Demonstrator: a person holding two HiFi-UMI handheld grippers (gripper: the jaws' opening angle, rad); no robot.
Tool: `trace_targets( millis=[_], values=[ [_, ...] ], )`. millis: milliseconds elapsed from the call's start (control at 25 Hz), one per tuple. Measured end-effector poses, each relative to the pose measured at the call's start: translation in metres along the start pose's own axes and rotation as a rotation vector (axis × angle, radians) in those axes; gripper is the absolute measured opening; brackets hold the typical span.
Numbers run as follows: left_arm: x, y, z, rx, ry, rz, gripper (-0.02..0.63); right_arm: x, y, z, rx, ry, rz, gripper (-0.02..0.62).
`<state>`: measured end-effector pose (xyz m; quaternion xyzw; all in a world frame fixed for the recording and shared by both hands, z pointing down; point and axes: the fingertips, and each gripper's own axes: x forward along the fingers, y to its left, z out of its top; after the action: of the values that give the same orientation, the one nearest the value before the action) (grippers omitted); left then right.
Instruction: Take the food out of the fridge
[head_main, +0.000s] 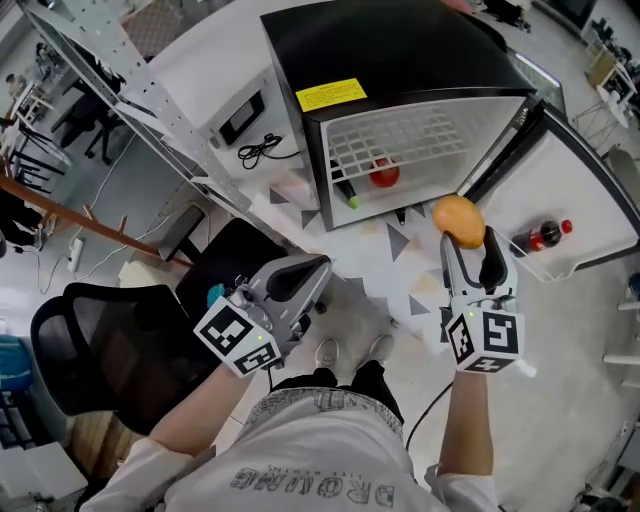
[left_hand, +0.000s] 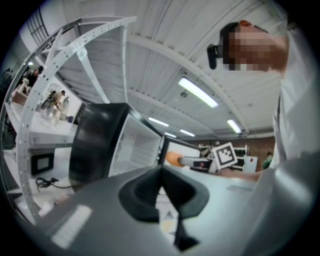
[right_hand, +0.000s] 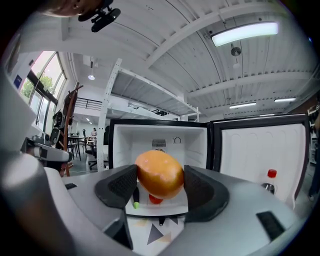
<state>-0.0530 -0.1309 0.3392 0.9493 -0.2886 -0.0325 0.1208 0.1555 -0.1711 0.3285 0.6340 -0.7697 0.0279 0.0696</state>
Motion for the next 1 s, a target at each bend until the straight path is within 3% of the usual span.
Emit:
trace_targets(
  millis=[1000],
  values=[
    [0.007,0.002,0.007,0.005,-0.019,-0.013,0.005,-0.023,0.016,-0.015,0.052,0.027,0.023,0.279]
  ],
)
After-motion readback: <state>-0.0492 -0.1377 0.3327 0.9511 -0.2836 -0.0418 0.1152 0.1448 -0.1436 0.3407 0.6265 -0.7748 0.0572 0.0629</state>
